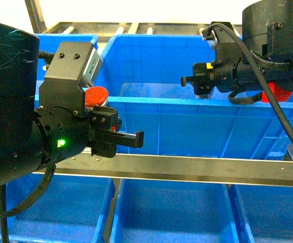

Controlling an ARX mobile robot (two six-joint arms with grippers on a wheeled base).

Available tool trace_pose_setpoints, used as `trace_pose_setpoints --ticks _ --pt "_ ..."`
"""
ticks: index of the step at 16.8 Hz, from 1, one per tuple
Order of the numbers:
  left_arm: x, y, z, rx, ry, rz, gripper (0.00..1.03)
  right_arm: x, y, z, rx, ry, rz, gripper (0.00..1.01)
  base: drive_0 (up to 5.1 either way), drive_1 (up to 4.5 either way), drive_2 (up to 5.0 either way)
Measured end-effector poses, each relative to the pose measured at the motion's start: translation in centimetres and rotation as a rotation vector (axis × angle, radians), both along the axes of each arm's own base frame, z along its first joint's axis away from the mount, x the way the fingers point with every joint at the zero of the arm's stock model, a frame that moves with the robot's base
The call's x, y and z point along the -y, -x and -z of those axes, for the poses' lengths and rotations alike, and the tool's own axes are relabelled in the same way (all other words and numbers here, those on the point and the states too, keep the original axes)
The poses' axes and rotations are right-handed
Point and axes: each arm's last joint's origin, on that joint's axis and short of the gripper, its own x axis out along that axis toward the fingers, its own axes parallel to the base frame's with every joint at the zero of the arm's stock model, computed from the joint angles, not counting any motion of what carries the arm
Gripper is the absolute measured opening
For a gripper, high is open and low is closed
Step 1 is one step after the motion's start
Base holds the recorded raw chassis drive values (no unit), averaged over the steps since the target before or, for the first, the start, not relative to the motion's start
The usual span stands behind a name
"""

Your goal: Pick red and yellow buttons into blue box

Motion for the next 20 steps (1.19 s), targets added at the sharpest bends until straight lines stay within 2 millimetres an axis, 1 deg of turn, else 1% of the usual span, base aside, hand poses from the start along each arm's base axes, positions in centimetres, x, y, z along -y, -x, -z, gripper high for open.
trace_pose_setpoints --ticks 4,5,9,10,13,14,15,17,19,20 --pt "0.0 0.0 0.0 0.001 0.0 0.0 0.25 0.5 -0.3 -0.2 0.0 0.013 0.014 0.38 0.0 0.0 0.0" --pt "0.0 0.0 0.0 0.001 0.0 0.0 0.25 0.6 -0.3 -0.2 -0.002 0.016 0.014 0.4 0.0 0.0 0.0" --pt "0.0 0.0 0.0 0.0 0.0 0.0 0.25 0.3 -0.1 -0.1 0.009 0.017 0.014 0.67 0.0 0.0 0.0" --pt "0.0 0.0 0.0 0.0 0.0 0.0 0.25 0.3 -0.1 0.0 0.006 0.018 0.016 0.73 0.0 0.0 0.0" --pt "0.0 0.0 0.0 0.0 0.0 0.0 0.25 0.5 0.3 -0.6 0.026 0.006 0.035 0.97 0.0 0.0 0.0" --pt "0.0 0.0 0.0 0.0 0.0 0.0 0.25 0.7 0.6 -1.0 0.036 0.001 0.05 1.0 0.0 0.0 0.0" --pt "0.0 0.0 0.0 0.0 0.0 0.0 0.25 1.0 0.8 -1.3 0.05 -0.007 0.063 0.97 0.0 0.0 0.0" --pt "0.0 0.0 0.0 0.0 0.0 0.0 0.25 1.9 1.3 -2.4 0.067 -0.021 0.104 0.98 0.0 0.0 0.0" --pt "0.0 0.0 0.0 0.0 0.0 0.0 0.25 3.4 1.9 -3.9 0.106 -0.047 0.151 0.98 0.0 0.0 0.0" --pt "0.0 0.0 0.0 0.0 0.0 0.0 0.25 5.5 2.8 -6.0 0.157 -0.072 0.215 0.98 0.0 0.0 0.0"
